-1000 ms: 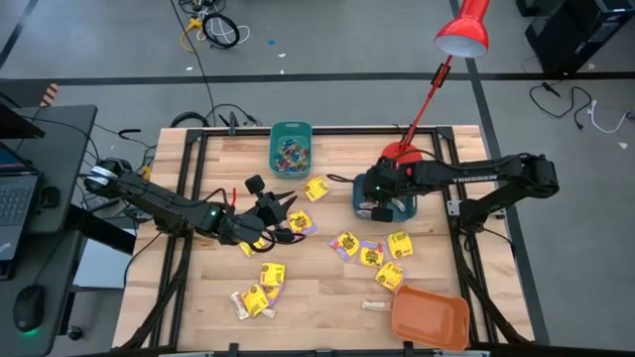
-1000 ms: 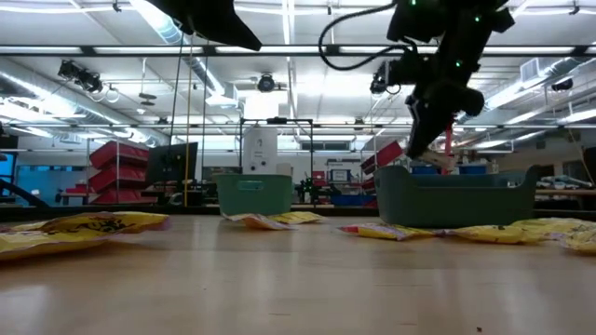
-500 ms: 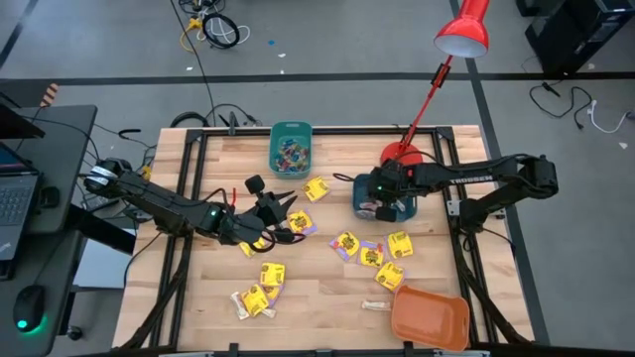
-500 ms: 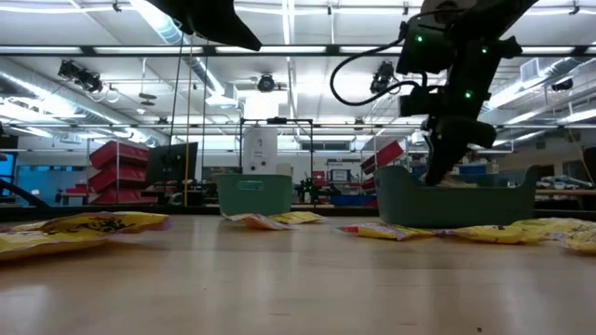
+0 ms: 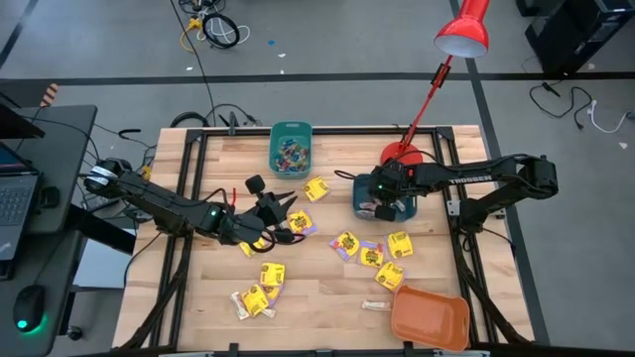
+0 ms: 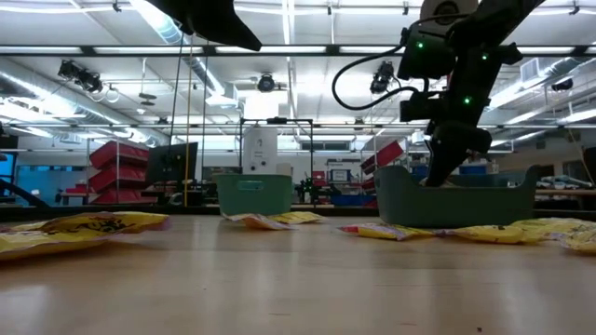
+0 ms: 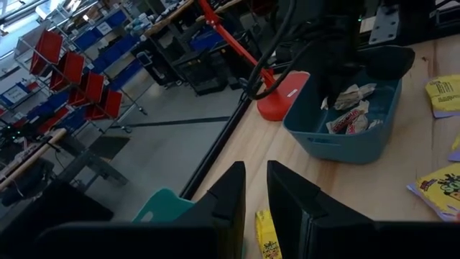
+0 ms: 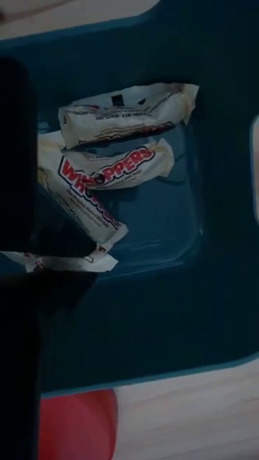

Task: Sort candy
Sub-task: Put the white chocolate bar into the blue bin

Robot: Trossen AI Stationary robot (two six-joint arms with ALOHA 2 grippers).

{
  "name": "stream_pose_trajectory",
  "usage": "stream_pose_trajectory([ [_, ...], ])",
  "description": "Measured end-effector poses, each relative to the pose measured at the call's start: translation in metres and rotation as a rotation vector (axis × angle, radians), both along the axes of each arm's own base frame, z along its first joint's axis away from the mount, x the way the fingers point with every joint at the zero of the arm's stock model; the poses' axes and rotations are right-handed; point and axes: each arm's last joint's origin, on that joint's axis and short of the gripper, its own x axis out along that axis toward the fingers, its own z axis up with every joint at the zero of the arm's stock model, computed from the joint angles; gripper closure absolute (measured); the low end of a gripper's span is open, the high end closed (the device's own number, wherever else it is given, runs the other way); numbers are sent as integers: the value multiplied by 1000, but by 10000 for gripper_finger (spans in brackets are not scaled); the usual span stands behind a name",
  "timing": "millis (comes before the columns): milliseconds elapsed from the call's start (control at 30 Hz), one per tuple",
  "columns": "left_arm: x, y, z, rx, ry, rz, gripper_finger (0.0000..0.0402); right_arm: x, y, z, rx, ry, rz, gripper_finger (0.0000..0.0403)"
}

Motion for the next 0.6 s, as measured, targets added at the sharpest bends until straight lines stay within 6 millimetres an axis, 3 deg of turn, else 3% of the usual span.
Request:
stream_pose_trajectory([
  [367, 0, 0, 0, -2, 0, -3, 339, 1, 0, 0, 6, -14, -23, 366],
  [600, 0, 0, 0, -16, -11, -1, 339, 2, -1, 1, 3, -38, -46, 314],
])
